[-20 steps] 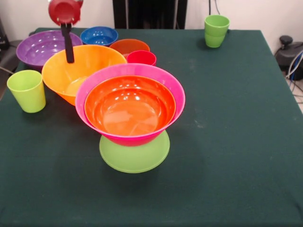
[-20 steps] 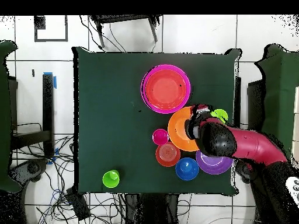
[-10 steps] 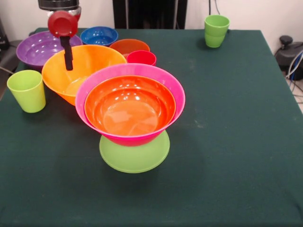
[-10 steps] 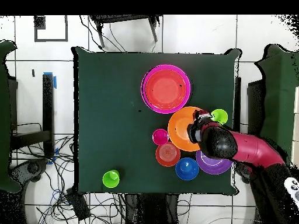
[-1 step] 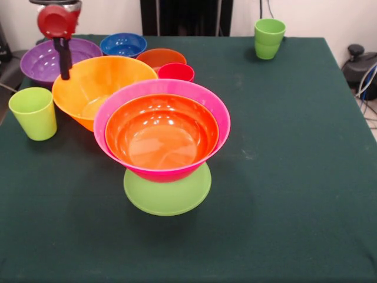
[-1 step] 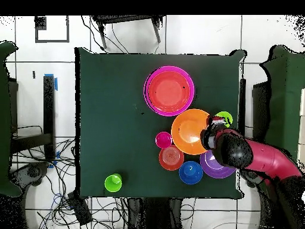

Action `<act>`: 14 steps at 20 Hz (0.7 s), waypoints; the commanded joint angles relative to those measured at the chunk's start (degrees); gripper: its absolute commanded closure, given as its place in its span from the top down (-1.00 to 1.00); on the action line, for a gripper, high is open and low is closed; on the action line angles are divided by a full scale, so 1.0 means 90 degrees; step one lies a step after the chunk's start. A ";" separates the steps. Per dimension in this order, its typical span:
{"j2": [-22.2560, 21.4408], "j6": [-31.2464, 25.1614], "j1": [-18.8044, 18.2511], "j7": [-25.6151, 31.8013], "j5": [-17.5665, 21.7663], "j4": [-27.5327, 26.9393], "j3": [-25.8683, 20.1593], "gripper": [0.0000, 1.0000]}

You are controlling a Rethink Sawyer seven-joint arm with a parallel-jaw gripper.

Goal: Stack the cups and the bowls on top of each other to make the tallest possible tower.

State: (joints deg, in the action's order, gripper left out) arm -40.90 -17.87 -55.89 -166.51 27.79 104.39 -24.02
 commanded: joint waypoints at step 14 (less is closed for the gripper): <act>0.1232 0.0717 -0.0437 0.0675 0.1077 0.0757 0.0179 1.00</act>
State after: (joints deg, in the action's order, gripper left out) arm -35.45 -15.08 -60.79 -166.51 31.44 107.16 -23.42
